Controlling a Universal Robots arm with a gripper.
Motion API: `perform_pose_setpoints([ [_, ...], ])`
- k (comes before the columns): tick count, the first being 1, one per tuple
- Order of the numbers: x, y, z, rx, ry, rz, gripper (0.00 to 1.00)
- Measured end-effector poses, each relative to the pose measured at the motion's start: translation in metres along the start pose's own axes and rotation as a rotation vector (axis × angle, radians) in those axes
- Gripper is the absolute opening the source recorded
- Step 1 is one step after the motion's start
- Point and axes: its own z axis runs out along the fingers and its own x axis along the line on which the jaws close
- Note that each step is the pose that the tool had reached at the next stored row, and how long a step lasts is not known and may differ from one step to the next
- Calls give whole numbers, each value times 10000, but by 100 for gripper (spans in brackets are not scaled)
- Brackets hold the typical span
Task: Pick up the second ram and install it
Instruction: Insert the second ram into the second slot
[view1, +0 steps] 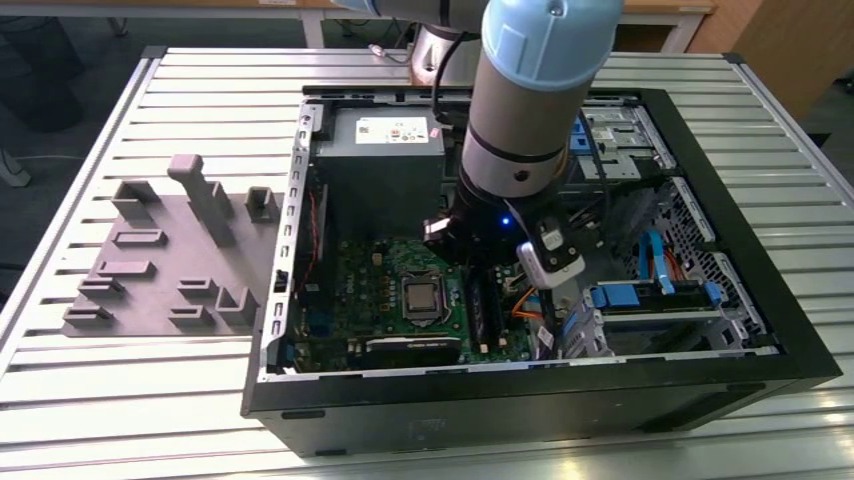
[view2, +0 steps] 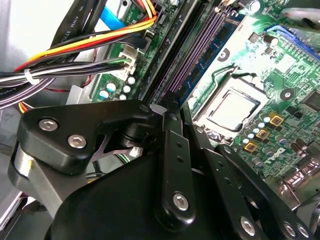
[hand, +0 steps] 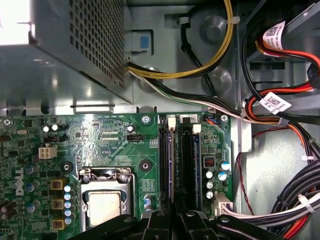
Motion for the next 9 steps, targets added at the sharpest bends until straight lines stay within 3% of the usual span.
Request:
perform_pose_setpoints([
  [9,-12,-1,9,0,4,9,14],
])
